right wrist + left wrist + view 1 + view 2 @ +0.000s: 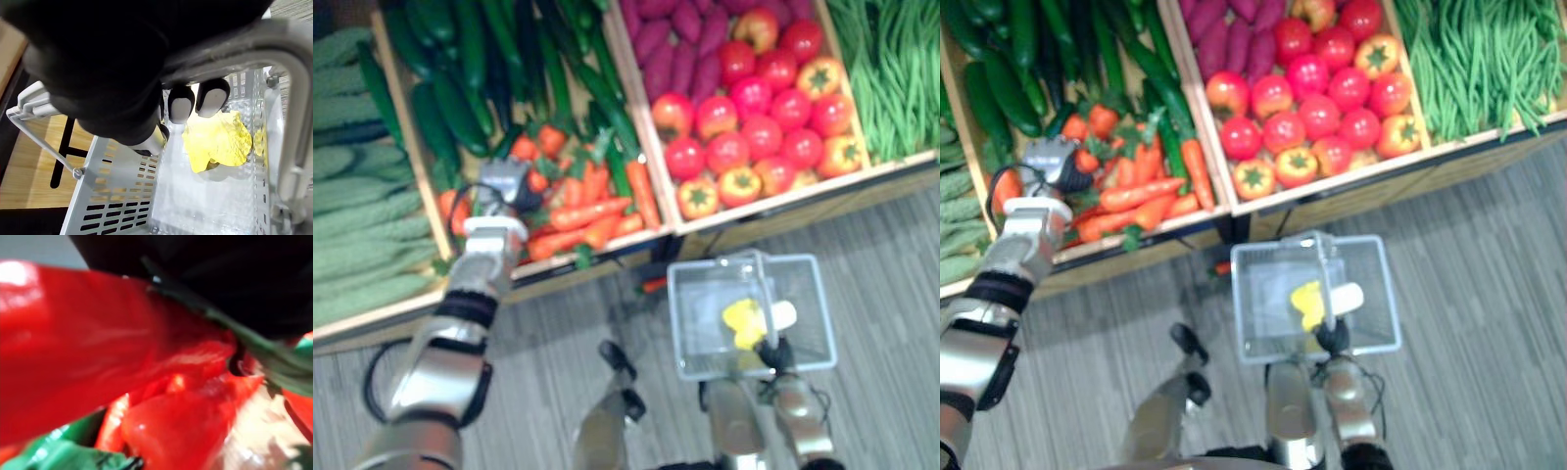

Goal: Pick vegetable in the basket

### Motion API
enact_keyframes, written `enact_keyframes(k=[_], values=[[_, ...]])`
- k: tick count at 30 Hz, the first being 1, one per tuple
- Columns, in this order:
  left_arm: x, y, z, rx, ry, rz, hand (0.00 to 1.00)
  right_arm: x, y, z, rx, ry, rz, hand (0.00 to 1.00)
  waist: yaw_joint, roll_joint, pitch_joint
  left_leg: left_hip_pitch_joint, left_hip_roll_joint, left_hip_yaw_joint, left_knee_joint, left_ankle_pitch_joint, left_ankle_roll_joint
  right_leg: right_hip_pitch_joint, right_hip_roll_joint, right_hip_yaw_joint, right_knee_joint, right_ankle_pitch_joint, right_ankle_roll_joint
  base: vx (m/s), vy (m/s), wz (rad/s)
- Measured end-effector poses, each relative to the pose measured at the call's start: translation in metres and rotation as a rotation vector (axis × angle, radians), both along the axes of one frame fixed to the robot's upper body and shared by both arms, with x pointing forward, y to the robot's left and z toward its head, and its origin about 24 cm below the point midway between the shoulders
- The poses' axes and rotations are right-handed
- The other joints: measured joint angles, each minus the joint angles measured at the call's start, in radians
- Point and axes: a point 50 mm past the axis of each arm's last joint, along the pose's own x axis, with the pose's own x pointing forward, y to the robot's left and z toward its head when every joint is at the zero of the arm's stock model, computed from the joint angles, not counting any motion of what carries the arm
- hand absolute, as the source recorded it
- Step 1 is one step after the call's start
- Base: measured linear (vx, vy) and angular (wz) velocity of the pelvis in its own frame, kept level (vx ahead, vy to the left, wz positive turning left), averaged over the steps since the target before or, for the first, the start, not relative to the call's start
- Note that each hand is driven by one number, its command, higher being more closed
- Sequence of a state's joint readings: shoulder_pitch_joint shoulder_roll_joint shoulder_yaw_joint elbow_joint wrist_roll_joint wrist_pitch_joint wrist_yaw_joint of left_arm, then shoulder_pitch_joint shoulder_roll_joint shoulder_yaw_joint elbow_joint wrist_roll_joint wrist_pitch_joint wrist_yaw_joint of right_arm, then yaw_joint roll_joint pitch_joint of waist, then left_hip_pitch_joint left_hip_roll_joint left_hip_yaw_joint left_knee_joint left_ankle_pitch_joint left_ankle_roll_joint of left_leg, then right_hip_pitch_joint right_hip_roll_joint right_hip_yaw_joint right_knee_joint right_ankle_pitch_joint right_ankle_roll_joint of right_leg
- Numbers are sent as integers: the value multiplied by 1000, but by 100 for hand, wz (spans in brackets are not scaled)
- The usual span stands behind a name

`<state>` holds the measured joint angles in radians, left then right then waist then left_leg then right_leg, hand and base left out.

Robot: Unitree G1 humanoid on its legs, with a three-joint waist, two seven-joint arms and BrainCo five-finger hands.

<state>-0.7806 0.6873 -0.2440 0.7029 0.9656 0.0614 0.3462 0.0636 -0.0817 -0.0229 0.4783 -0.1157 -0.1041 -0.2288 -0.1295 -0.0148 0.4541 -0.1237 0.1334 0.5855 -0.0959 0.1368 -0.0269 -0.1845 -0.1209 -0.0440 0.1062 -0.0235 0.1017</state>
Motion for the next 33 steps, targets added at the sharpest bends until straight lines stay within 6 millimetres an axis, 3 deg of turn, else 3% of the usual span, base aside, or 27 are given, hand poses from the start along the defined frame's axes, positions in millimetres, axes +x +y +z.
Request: enact_keyframes(k=[4, 8, 11, 13, 18, 23, 25, 26, 27, 28, 29, 30, 31, 33], values=[[-10, 16, 34, -7, -147, 56, 100, -4, 0, -2, 13, 10, 5, 100, 8, 1, -1, 7, -2, -24, 0, 2, -1, 23, -5, -29, 0, -3, -3, 47, 4, 18], [-20, 22, 44, -31, -238, 85, 100, -11, 0, -7, 19, 36, 5, 100, 24, 2, -7, 46, -5, -28, 0, 1, -2, 69, -8, -40, -2, -4, -5, 41, 11, 5], [-29, 14, 49, -27, -295, 44, 100, -18, -2, -11, 26, 55, 0, 100, 25, 3, -24, 56, -5, -46, -1, 1, -2, 91, -8, -57, -7, -6, -6, 27, 4, 14], [-35, 7, 42, -23, -302, 10, 100, -24, -4, -14, 28, 74, -4, 100, 26, 4, -48, 66, -5, -45, -1, -2, -5, 106, -8, -61, -18, -6, -6, 25, 6, 8], [-52, -35, -7, -162, -253, -132, 100, -51, -9, -27, 51, 149, -68, 100, 25, 6, -155, 110, -5, -41, -7, -17, -25, 158, -7, -56, -41, -6, -6, 46, 5, -3], [-60, -67, -44, -314, -183, -217, 100, -59, -14, -28, 60, 160, -118, 100, 17, 11, -181, 141, -2, 12, -6, -22, -27, 146, -3, -10, -29, -5, -6, -15, 13, -30], [-65, -73, -59, -371, -150, -212, 100, -56, -16, -24, 54, 138, -122, 100, 19, 19, -188, 152, 1, 67, 1, -29, -23, 108, -27, -72, 7, -45, -67, -51, 60, -87], [-72, -72, -68, -407, -132, -199, 100, -52, -16, -20, 51, 125, -118, 100, 26, 25, -192, 163, 5, 132, 1, -28, -6, 77, -98, -281, 75, -54, -186, 0, 107, -106], [-75, -70, -73, -428, -122, -189, 100, -51, -15, -19, 52, 121, -116, 100, 26, 29, -193, 169, 15, 163, 5, -32, 1, 70, -138, -387, 112, -62, -240, -15, 115, -149], [-83, -65, -77, -462, -126, -165, 100, -47, -11, -18, 60, 112, -108, 100, 29, 23, -197, 180, 32, 231, 31, -52, 11, 67, -231, -581, 205, -79, -273, -8, 24, -157], [-93, -57, -80, -515, -145, -123, 100, -45, -5, -18, 80, 110, -103, 100, 34, -2, -211, 192, 43, 295, 73, -79, -2, 65, -290, -689, 252, -66, -255, 27, -76, -199], [-101, -54, -84, -566, -160, -94, 100, -45, -2, -18, 90, 114, -98, 100, 40, -3, -212, 207, 80, 353, 142, -114, -24, 58, -271, -682, 239, -21, -186, 66, -123, -173], [-103, -55, -86, -589, -167, -85, 100, -44, -2, -17, 90, 111, -93, 100, 43, 5, -211, 216, 109, 379, 179, -134, -36, 57, -249, -670, 225, -13, -171, 96, -201, -171], [-110, -63, -91, -648, -176, -81, 100, -46, -5, -13, 82, 95, -86, 100, 50, 24, -220, 239, 192, 453, 288, -204, -68, 52, -188, -614, 189, -31, -105, 88, -200, -134]])
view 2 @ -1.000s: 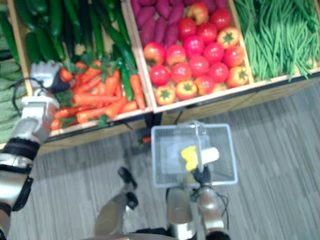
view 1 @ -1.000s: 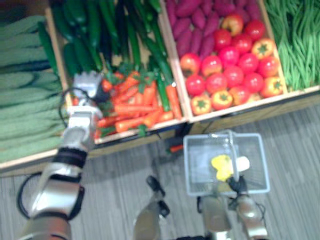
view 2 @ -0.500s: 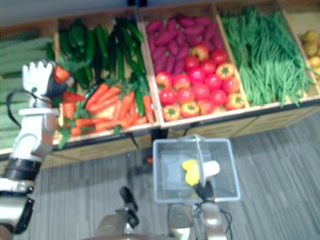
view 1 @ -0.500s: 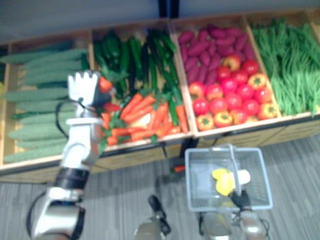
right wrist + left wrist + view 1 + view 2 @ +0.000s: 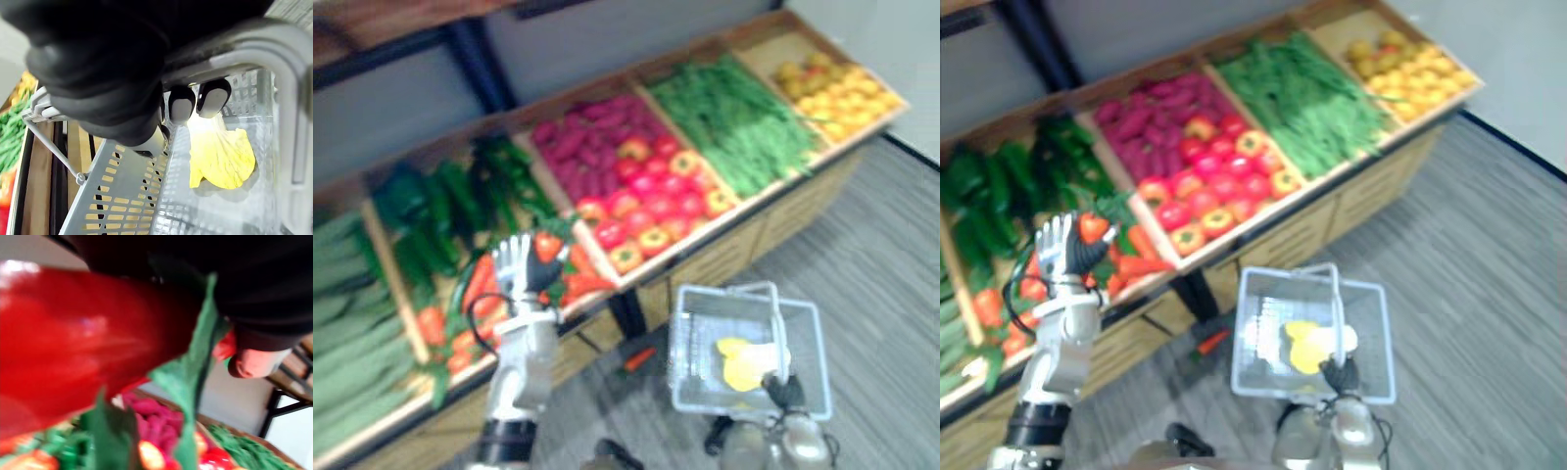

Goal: Pick vegetable in the basket

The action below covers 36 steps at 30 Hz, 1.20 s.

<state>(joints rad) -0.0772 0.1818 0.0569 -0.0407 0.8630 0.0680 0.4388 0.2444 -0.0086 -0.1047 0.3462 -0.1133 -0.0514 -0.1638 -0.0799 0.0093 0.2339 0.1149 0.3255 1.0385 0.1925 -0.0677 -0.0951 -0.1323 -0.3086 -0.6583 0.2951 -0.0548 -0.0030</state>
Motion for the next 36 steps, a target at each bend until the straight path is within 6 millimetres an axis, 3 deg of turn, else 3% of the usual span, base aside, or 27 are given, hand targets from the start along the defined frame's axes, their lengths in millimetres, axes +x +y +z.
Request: enact_keyframes(k=[2, 4, 5, 6, 7, 8, 9, 11, 12, 14, 15, 18, 22, 24, 25, 27, 31, 33, 36], values=[[-6, -15, -13, -113, 9, -29, 100, -4, -5, 4, -27, -7, 14, 100, -19, 34, -12, 10, 109, 24, 133, -67, -12, -16, 74, 56, 2, -39, 7, 75, -204, -112], [-12, -27, -23, -207, 30, -59, 100, -7, -6, 8, -41, -18, 32, 100, -28, 52, -20, 10, 164, -16, 208, -105, 58, -21, 129, 105, 3, -56, -9, 92, -170, -102], [-16, -34, -30, -254, 46, -76, 100, -7, -6, 11, -44, -30, 40, 100, -26, 55, -20, -11, 201, -129, 287, -77, 144, -17, 171, 148, -1, -65, -26, 104, -233, -118], [-23, -37, -37, -299, 67, -75, 100, -5, -2, 15, -43, -50, 57, 100, -24, 59, -20, -76, 220, -335, 390, -35, 187, -4, 215, 194, -21, -67, -34, 128, -237, -131], [-27, -38, -42, -311, 80, -75, 100, -3, -1, 17, -46, -59, 70, 100, -17, 62, -22, -98, 198, -439, 412, -70, 127, -2, 223, 229, -31, -67, -35, 123, -128, -145], [-32, -44, -47, -322, 99, -92, 100, -1, 0, 20, -49, -75, 77, 100, -4, 66, -24, -125, 112, -590, 411, -131, 62, -4, 234, 280, -42, -64, -41, 206, -20, -158], [-36, -51, -51, -341, 109, -101, 100, 2, 2, 21, -40, -85, 80, 100, 7, 72, -28, -155, 16, -715, 392, -197, 60, 9, 256, 340, -67, -54, -56, 226, -14, -140], [-40, -56, -54, -355, 111, -112, 100, 6, 8, 23, -33, -97, 101, 100, 17, 73, -28, -168, -83, -823, 338, -241, 62, 28, 280, 414, -85, -45, -64, 179, 7, -127], [-44, -57, -57, -363, 116, -113, 100, 10, 15, 25, -25, -110, 128, 100, 42, 74, -29, -173, -161, -922, 297, -257, 60, 34, 299, 486, -90, -41, -59, 145, 39, -157], [-50, -57, -61, -374, 129, -107, 100, 16, 24, 27, -15, -124, 168, 100, 70, 78, -35, -203, -247, -1069, 250, -263, 60, 32, 326, 583, -114, -18, -44, 191, 103, -196], [-52, -58, -62, -403, 133, -111, 100, 20, 31, 28, -10, -135, 199, 100, 75, 99, -48, -217, -275, -1136, 143, -188, 57, 30, 347, 649, -125, 6, -16, 173, 138, -180], [-51, -70, -60, -415, 131, -163, 100, 22, 37, 28, 8, -139, 203, 100, 68, 73, -67, -187, -288, -1070, 81, -151, 71, 39, 337, 732, -182, 37, 26, 151, 158, -93], [-49, -93, -55, -446, 141, -304, 100, 21, 40, 27, 7, -135, 189, 100, 57, 50, -70, -136, -324, -1015, -4, -113, 90, 27, 299, 762, -183, 48, 42, 117, 180, -36], [-49, -96, -56, -469, 149, -332, 100, 24, 44, 27, 7, -124, 197, 100, 60, 50, -69, -110, -326, -982, -29, -104, 102, 0, 288, 692, -126, 45, 39, 28, 81, -45], [-48, -99, -55, -490, 156, -358, 100, 25, 50, 27, 6, -123, 220, 100, 56, 40, -65, -87, -334, -955, -40, -97, 112, -22, 256, 567, -50, 3, 1, 4, 47, -35], [-48, -100, -55, -512, 165, -379, 100, 25, 60, 27, 3, -120, 258, 100, 57, 10, -53, -45, -367, -934, -45, -98, 113, -25, 200, 470, 31, -68, 2, -26, 8, -21], [-50, -104, -56, -571, 173, -415, 100, 37, 74, 35, 2, -163, 325, 100, 77, 17, -61, -59, -335, -894, -67, -112, 123, -6, 255, 492, -101, -43, 20, -52, -4, -36], [-54, -106, -63, -589, 215, -430, 100, 39, 82, 38, 16, -176, 351, 100, 89, -6, -66, -60, -321, -862, -82, -115, 126, 5, 270, 489, -163, 14, 13, -25, -18, -49], [-58, -116, -78, -590, 303, -465, 100, 36, 82, 38, 29, -173, 351, 100, 84, -8, -70, -59, -318, -857, -83, -115, 125, 26, 277, 490, -214, 61, 13, 29, 9, -14]])
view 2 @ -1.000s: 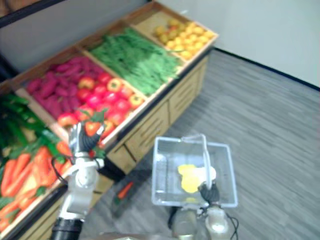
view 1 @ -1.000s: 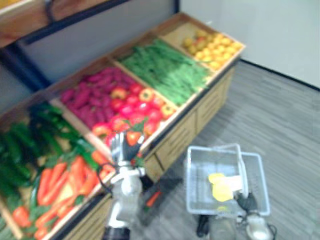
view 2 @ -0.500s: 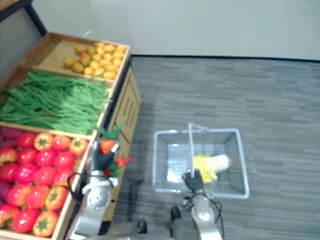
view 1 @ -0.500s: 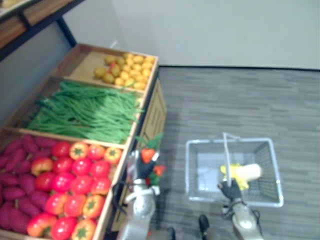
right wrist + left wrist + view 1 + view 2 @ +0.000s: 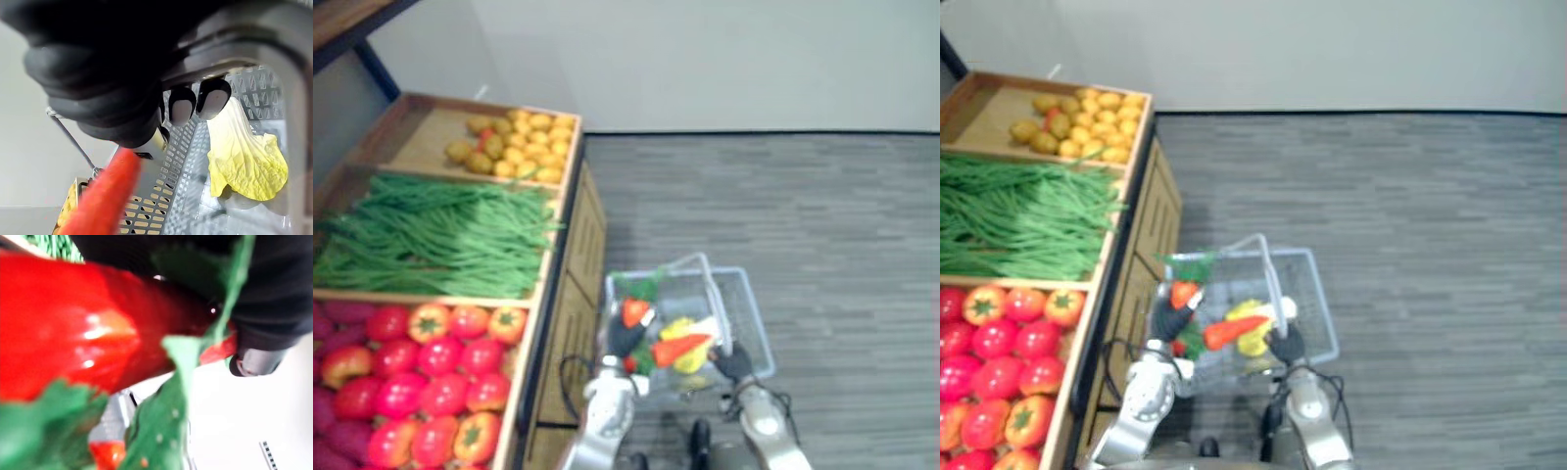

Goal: Pick vegetable in the basket

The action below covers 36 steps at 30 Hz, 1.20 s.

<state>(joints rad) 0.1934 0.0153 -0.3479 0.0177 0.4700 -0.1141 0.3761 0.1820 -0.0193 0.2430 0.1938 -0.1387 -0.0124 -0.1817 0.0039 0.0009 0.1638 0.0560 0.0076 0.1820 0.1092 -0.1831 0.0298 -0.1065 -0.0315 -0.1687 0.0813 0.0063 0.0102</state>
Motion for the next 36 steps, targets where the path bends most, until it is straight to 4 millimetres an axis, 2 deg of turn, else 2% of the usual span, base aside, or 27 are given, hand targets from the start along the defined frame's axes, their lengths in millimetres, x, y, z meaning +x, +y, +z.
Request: enact_keyframes(k=[3, 7, 9, 14, 19, 20, 29, 36], values=[[-3, -10, -5, -33, 37, -44, 100, -6, 0, 1, 48, 8, -4, 100, -1, 4, -4, 2, -1, 2, -2, 1, -1, 29, 6, 4, -61, 41, 1, 41, 32, -5], [-4, -11, -14, -20, 74, -54, 100, -9, 1, 5, 94, 0, -11, 100, -3, 5, -8, 3, -7, 5, -3, 1, -1, 64, 8, 14, -138, 84, 4, 29, 41, -6], [-4, -14, -25, 6, 123, -76, 100, -9, 2, 10, 160, -10, -14, 100, -2, 5, -12, 3, -13, 11, -4, 1, -1, 83, 8, 25, -187, 114, 4, -5, 34, -10], [-3, -21, -43, 75, 204, -140, 100, -13, 11, 17, 316, -15, 36, 100, -5, 4, -12, 14, -14, 29, -8, 1, -1, 80, 11, 55, -193, 127, 2, -38, 25, -19], [-2, -17, -63, 144, 292, -175, 100, -26, 20, 11, 471, 49, 83, 100, -28, -7, -14, 39, -12, 48, -23, -9, -17, 92, 16, 73, -196, 129, 6, -47, 18, -12], [-2, -17, -65, 148, 301, -179, 0, -28, 20, 10, 476, 57, 85, 100, -28, -7, -14, 39, -11, 51, -22, -9, -18, 91, 16, 74, -196, 129, 7, -42, 11, -13], [6, -25, -67, 226, 297, -252, 0, -49, 18, -5, 515, 148, 106, 100, -34, -10, -12, 51, 3, 57, -22, -12, -21, 97, 31, 80, -196, 129, 7, 12, 9, -3], [12, -25, -65, 269, 270, -269, 0, -51, 17, -10, 509, 171, 98, 100, -58, -15, -9, 76, 5, 56, -36, -14, -26, 116, 34, 72, -197, 129, 7, 15, 31, 1]])
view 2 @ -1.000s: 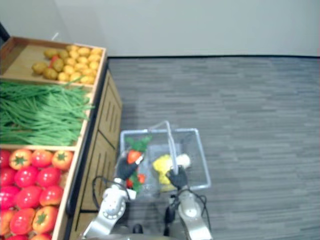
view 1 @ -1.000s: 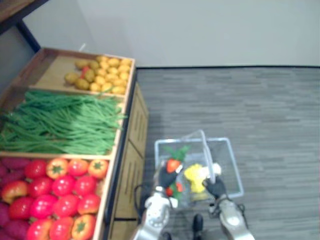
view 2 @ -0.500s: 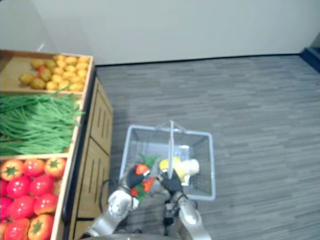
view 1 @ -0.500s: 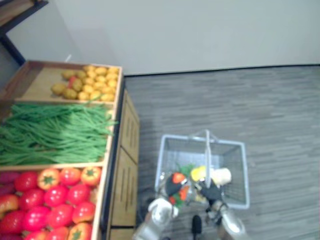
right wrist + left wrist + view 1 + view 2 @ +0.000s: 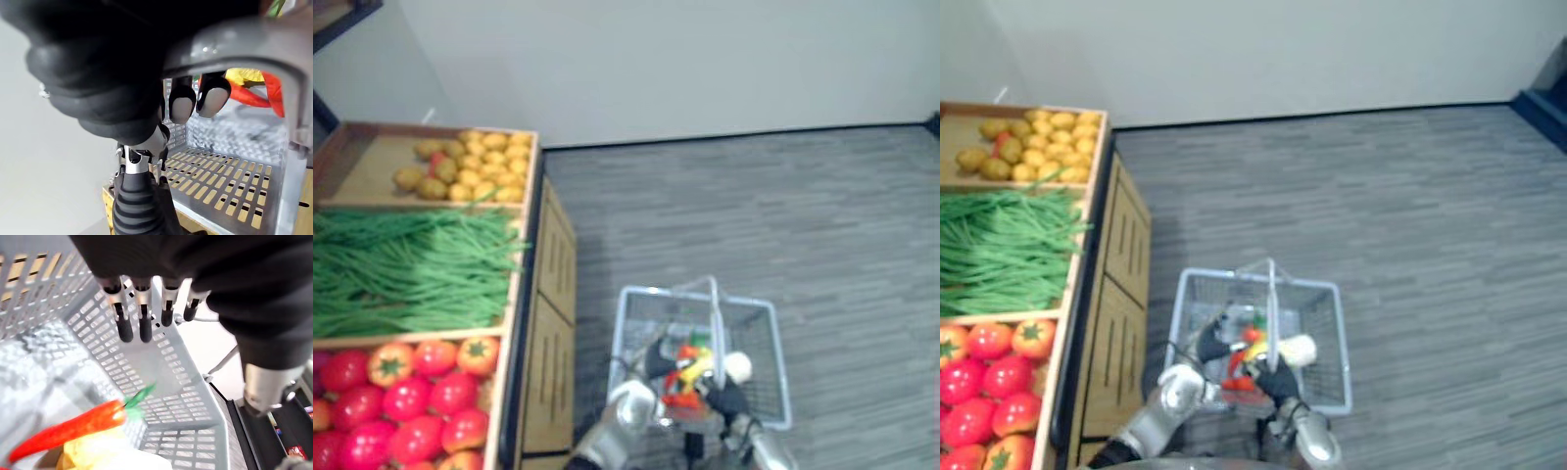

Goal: Pick vegetable in the basket

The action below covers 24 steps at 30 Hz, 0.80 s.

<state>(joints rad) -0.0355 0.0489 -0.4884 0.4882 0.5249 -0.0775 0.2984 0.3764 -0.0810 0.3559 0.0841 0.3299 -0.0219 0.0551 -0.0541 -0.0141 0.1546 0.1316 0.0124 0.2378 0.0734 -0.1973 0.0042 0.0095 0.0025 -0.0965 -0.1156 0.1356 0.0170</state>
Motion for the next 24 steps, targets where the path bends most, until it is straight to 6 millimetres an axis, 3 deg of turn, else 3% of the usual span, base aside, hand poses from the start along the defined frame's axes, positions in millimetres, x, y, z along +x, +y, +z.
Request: enact_keyframes(k=[5, 10, 15, 19, 24], values=[[-1, 3, -1, 3, 5, 10, 0, -1, -15, -7, -50, 27, -62, 100, 0, -9, 6, 0, -1, 0, 0, -1, -1, 1, -2, -2, 0, -1, 0, -11, 15, 0], [0, 24, -4, -4, 17, 117, 0, -3, -43, -20, -174, 84, -180, 100, -2, -4, 10, 3, 0, -1, 0, -1, -2, 4, -1, -4, 0, -2, -2, 0, 0, 0], [3, 76, 7, -53, -49, 393, 0, -11, -75, -32, -271, 158, -332, 100, -1, 1, 12, 11, 2, -5, 1, -2, -4, 13, 0, -9, 0, -6, -6, -5, 7, 1], [-1, 109, 4, -68, -52, 576, 0, -15, -90, -37, -334, 196, -403, 100, 0, 5, 15, 11, 2, -6, 1, -3, -6, 14, 0, -11, 0, -6, -7, 0, 0, 0], [-31, 142, -38, -63, 179, 776, 0, -17, -109, -48, -415, 271, -474, 100, 0, 8, 15, 14, 2, -6, 1, -2, -4, 17, 0, -13, 0, -6, -7, 0, 0, 0]])
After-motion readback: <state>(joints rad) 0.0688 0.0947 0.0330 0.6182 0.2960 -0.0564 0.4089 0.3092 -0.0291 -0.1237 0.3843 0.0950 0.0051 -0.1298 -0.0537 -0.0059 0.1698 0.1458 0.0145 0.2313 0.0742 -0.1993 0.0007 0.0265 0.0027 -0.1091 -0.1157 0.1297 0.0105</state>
